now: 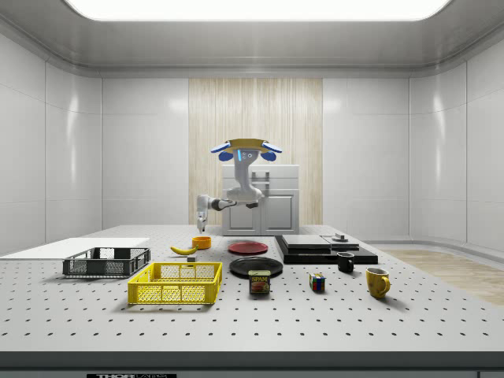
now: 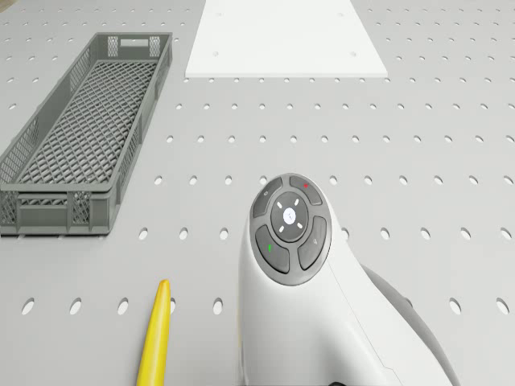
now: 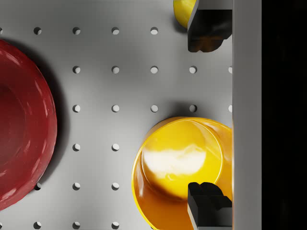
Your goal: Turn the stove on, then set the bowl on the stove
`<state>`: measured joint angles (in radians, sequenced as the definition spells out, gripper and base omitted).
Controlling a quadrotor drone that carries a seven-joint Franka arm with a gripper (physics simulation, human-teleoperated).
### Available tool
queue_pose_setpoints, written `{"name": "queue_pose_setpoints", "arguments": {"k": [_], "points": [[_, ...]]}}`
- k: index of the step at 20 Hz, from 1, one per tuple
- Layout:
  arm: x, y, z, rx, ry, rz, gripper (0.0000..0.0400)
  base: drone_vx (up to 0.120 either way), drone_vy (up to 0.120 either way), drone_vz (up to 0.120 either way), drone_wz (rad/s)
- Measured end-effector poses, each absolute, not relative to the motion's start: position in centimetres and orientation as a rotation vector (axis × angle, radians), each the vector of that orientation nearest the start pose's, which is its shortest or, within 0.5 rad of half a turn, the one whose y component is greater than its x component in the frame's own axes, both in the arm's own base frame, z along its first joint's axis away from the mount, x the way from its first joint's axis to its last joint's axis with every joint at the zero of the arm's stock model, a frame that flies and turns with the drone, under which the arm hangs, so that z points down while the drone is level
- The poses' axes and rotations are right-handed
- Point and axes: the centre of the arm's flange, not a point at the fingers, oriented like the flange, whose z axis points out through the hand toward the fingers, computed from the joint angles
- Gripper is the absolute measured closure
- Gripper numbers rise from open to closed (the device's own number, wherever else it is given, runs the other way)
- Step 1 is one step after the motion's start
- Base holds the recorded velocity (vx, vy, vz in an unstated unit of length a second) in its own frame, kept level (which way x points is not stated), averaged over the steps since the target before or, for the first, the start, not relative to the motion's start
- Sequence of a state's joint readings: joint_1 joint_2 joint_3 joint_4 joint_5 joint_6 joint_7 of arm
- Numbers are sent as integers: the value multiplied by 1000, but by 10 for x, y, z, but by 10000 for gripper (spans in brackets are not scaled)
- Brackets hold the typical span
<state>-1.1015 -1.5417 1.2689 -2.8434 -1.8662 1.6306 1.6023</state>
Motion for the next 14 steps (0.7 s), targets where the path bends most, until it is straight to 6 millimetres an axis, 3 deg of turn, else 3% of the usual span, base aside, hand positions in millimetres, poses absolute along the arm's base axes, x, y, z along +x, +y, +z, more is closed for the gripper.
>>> {"name": "queue_pose_setpoints", "arguments": {"k": [5,14], "points": [[307,28,531,1,-2,786,0,8,0,0,0],[307,28,567,1,-2,786,0,0,0,0,0]]}}
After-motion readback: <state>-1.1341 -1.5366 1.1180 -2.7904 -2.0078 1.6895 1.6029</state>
